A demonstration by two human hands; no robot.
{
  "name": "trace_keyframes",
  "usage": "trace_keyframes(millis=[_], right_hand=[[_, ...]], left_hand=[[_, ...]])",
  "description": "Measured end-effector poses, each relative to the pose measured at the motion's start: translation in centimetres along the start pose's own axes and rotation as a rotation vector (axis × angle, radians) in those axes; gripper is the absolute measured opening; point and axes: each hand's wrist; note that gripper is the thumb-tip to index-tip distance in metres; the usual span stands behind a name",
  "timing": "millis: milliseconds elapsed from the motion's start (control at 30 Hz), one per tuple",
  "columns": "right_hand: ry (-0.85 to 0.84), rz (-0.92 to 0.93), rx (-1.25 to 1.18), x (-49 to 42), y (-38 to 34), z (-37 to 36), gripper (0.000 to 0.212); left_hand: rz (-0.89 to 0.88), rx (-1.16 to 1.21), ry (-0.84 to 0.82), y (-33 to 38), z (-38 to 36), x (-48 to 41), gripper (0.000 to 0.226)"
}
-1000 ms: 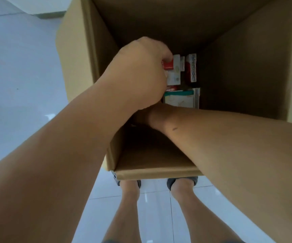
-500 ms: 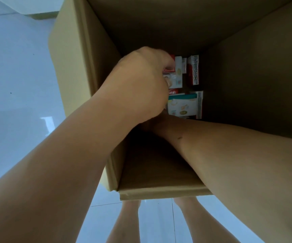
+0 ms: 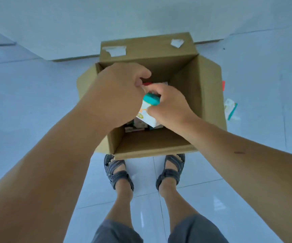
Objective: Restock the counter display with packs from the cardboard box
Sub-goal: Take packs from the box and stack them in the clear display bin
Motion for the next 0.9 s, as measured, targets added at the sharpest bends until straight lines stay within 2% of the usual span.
trace_keyframes(millis=[100, 233, 433, 567, 767, 833, 900], right_hand=[[0.087, -0.010, -0.084, 5.1, -2.9, 6.2, 0.063], [0.158, -0.002, -0.269, 12.3, -7.1, 13.4, 0.052], [0.214, 0.014, -0.795, 22.3, -13.7, 22.9, 0.044], [0.223, 0.079, -1.023, 28.1, -18.8, 28.4, 0.041], [0.072, 0.223, -0.917, 34.5, -26.7, 35.3, 0.054], [0.094, 0.236, -0.855, 35.8, -28.7, 37.1, 0.051], [0.150, 0.235, -0.818, 36.9, -30.3, 38.6, 0.039]], left_hand=[[-0.022, 0.045, 0.084, 3.9, 3.3, 3.7, 0.034], [-0.056, 0.046, 0.141, 9.7, 7.9, 9.6, 0.035], [-0.138, 0.063, 0.151, 18.6, 13.7, 18.4, 0.035], [-0.257, 0.021, 0.135, 24.8, 17.4, 24.2, 0.030], [-0.370, 0.167, 0.177, 33.1, 24.2, 29.6, 0.036], [-0.419, 0.229, 0.186, 34.8, 26.1, 30.8, 0.034], [-0.441, 0.325, 0.210, 35.9, 27.9, 32.0, 0.032]])
Point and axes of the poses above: each hand's wrist, its own x-axis away from the middle knuckle, its own z-axis out of the back of the hand, y = z × x, and after that the axes turned 10 degrees about x, right-handed
